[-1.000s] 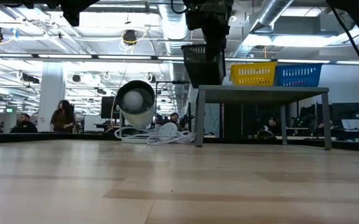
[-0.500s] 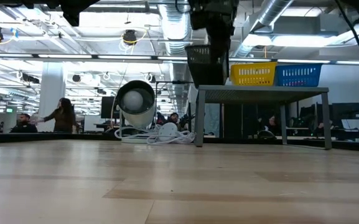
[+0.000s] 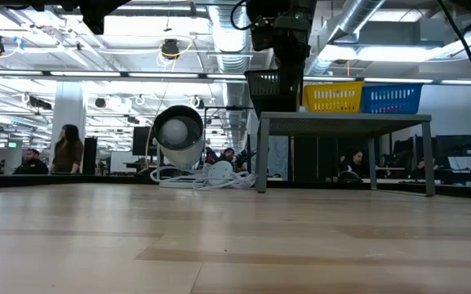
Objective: Pick & Place Office Desk Supplies
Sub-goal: Put the black basket filled with crayons on the shelf
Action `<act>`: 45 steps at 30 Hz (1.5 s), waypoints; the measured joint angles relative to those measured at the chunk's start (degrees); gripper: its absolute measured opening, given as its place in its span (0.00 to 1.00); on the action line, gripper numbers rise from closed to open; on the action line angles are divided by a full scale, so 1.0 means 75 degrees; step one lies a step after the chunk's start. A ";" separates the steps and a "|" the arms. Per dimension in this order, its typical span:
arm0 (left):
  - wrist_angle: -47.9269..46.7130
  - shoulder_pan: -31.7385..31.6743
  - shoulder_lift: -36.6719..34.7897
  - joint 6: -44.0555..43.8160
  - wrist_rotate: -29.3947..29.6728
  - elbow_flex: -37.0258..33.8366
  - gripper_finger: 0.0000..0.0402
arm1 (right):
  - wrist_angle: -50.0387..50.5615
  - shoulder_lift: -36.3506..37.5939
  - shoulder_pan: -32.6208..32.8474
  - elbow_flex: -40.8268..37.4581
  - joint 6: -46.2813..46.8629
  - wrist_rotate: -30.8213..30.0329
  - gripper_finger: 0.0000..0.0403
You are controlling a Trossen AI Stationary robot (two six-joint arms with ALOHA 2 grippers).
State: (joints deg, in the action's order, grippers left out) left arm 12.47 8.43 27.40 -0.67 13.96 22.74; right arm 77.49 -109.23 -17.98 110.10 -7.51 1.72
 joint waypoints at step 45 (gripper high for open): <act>0.0020 -0.0001 0.0000 -0.0003 0.0006 0.0000 0.49 | 0.0224 -0.0017 -0.0221 -0.0326 0.0207 0.0219 0.24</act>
State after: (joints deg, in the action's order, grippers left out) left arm 12.62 8.43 27.40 -0.69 14.00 22.74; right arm 79.18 -109.36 -19.64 107.66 -5.96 3.36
